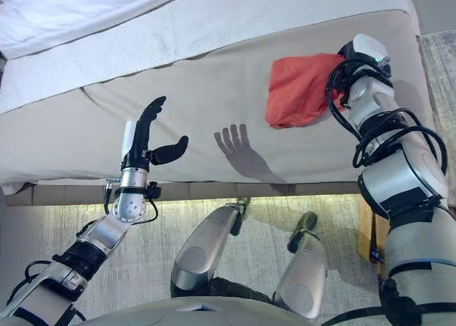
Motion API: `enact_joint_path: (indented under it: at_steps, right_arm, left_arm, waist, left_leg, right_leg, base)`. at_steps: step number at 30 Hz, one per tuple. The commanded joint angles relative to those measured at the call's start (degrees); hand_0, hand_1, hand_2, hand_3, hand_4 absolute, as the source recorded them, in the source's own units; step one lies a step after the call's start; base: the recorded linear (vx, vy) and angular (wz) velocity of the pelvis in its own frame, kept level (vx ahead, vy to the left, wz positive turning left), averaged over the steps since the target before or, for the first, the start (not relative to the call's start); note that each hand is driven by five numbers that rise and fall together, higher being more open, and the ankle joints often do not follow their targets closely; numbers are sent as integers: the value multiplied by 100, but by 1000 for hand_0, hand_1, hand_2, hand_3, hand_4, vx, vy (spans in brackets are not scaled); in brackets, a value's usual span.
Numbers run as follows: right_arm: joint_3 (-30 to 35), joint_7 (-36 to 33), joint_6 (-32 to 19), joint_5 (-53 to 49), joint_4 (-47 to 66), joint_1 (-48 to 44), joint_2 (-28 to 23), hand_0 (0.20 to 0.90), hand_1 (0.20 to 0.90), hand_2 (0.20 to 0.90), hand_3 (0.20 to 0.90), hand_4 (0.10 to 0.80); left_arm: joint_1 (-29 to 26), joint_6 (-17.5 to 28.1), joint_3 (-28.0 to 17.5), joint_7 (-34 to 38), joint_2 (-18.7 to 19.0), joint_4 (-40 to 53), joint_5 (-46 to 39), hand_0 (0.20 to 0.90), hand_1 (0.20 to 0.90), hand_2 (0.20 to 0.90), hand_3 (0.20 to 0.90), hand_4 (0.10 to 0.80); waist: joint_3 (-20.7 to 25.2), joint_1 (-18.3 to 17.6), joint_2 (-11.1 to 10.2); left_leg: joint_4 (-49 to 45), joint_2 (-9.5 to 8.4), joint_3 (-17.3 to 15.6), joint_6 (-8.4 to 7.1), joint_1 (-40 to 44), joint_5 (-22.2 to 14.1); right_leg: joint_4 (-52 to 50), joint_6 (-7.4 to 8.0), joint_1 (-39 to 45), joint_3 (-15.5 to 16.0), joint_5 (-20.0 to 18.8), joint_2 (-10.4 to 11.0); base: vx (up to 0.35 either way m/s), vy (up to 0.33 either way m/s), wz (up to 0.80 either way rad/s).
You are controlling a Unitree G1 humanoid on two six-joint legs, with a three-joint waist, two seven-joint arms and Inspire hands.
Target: Pick up the clothes from the bed and place them into the basket
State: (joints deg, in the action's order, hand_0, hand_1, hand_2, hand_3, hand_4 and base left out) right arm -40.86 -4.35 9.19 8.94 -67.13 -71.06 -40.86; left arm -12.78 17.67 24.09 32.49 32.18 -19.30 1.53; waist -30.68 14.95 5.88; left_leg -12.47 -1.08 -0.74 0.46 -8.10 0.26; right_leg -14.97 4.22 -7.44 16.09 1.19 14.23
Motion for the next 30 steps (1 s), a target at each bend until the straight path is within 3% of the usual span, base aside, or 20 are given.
enact_joint_path:
  at_steps: [1,12,18,30]
  right_arm:
    - [-66,-182,-365,-214,353,-419,-614,300,300,300,200,100]
    - [824,38,-591,-515,916,396,-1367,300,300,300,200,100]
    - [1266,-16,-584,-641,1137,852,-1695,300,300,300,200,100]
    - [2235,-401,-251,-1150,2066,2008,-2061,300,300,300,200,100]
  left_arm:
    - [221,136,-318,32,99,5,79,900,900,900,900,800]
    - [435,52,-416,-374,-12,-445,181,900,900,900,900,800]
    - [257,172,-338,-420,-60,-601,201,900,900,900,900,800]
    - [-73,124,-250,-690,-149,-859,232,900,900,900,900,800]
  waist:
    - [1176,-173,-514]
    - [2233,-762,-762]
    - [2415,-1087,-805]
    - [2478,-1683,-906]
  left_leg:
    - [373,276,-295,-52,271,-284]
    - [1455,613,-786,-287,1227,-52]
    - [1747,717,-961,-384,1427,-16]
    - [1747,770,-1352,-390,1625,-195]
  right_leg:
    - [381,-152,509,161,281,-249]
    - [1481,33,1149,-173,-195,-458]
    - [1929,94,1244,-388,-415,-573]
    - [1997,112,1093,-906,-485,-758]
  base:
    - [171,16,-18]
    - [117,-11,-21]
    - [18,-47,-24]
    - [1,-22,-25]
